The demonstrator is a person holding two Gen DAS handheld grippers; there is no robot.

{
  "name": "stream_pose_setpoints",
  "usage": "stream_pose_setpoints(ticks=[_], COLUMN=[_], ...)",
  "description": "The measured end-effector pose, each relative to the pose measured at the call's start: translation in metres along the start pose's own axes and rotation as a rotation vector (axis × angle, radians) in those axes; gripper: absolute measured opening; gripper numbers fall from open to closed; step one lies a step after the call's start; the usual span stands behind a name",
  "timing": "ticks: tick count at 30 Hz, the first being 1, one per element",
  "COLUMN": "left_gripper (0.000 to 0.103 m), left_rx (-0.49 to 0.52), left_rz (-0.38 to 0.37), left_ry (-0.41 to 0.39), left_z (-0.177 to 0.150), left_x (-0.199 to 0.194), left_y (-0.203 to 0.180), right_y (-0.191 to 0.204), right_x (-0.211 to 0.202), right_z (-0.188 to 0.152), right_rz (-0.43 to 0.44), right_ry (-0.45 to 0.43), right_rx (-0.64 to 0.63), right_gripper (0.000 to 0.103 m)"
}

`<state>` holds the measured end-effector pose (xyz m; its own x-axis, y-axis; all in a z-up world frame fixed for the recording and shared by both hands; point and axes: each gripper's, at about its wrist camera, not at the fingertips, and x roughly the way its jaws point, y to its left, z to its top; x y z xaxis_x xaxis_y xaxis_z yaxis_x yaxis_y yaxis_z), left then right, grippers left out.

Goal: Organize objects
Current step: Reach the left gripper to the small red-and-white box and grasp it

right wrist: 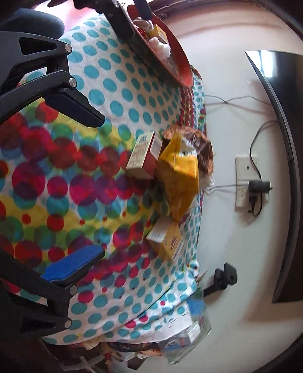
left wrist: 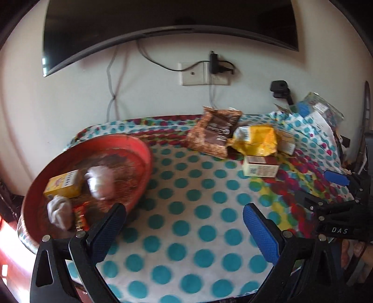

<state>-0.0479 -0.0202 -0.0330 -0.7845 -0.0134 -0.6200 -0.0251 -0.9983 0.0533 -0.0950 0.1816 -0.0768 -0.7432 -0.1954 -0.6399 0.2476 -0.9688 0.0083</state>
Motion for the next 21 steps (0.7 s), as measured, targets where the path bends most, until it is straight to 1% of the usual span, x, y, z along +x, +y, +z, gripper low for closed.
stream_pose_setpoints(ticks=[2,4,7,8,11,15,17,18,21], left_gripper=[0.103,0.103,0.103,0.103,0.103,0.103,0.103,0.103,0.103], left_rx=[0.027,0.047,0.057,0.065,0.090,0.111,0.105,0.087,0.073], left_rz=[-0.040,-0.057,-0.095,-0.109,-0.091,-0.055,-0.045,-0.054,-0.029], left_ry=[0.024,0.052,0.100,0.112,0.141,0.176,0.234,0.238,0.242], left_z=[0.013,0.024,0.037,0.041,0.049,0.057,0.058,0.060,0.062], left_x=[0.020,0.042,0.074,0.083,0.105,0.131,0.146,0.149,0.156], left_y=[-0.029,-0.051,-0.076,-0.084,-0.099,-0.108,-0.108,-0.105,-0.100], right_y=[-0.020,-0.038,-0.056,-0.063,-0.079,-0.095,-0.099,-0.100,-0.099], right_x=[-0.001,-0.001,0.011,0.012,0.013,0.014,0.013,0.014,0.015], right_z=[-0.005,-0.010,-0.010,-0.009,-0.008,-0.008,-0.008,-0.008,-0.008], right_rz=[-0.007,-0.025,-0.048,-0.054,-0.060,-0.039,-0.037,-0.037,-0.044], right_ry=[0.005,0.010,0.077,0.078,0.083,0.090,0.086,0.085,0.086], right_rx=[0.049,0.092,0.124,0.140,0.205,0.281,0.294,0.294,0.284], right_gripper=[0.101,0.103,0.103,0.103,0.103,0.103,0.103,0.103,0.103])
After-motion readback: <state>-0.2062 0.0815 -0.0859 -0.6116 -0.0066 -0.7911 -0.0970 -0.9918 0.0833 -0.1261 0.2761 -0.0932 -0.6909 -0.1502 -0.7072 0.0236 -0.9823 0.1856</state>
